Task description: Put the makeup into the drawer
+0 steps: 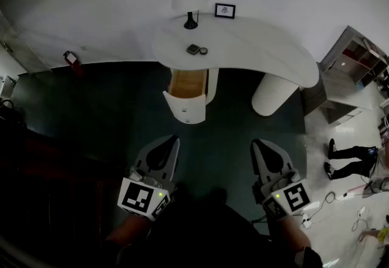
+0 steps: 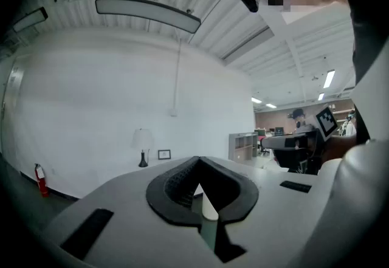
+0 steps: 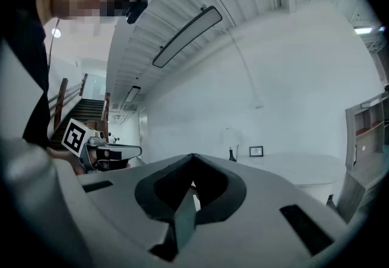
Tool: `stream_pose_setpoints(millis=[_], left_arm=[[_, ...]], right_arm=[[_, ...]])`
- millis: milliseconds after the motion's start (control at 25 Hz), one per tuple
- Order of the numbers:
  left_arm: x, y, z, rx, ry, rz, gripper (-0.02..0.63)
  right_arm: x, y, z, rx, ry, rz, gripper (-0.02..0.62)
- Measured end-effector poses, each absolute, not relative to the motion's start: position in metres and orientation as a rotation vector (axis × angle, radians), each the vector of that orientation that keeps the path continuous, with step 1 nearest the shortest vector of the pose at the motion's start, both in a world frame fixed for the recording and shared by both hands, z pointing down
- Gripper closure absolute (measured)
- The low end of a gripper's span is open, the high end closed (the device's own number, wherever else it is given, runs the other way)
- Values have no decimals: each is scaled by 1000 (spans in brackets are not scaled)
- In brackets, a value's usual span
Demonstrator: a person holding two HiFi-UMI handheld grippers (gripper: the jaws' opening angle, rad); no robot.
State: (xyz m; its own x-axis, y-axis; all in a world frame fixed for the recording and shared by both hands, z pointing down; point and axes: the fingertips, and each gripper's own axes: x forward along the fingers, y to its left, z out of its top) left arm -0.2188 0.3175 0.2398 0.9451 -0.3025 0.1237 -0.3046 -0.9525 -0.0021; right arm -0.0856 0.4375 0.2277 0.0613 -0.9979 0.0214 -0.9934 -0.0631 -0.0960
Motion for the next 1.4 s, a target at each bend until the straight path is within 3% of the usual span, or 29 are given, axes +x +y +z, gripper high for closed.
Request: stream_pose_setpoints(millis=[960,1400], left_arm=[[-169,368,244,3109,-559,198,597],[-124,295,253,3083,-572,171,597]], right_arm=[[-26,495,248,-2159,2118,-216,580],[21,428,258,-2190,2125,-246,578]])
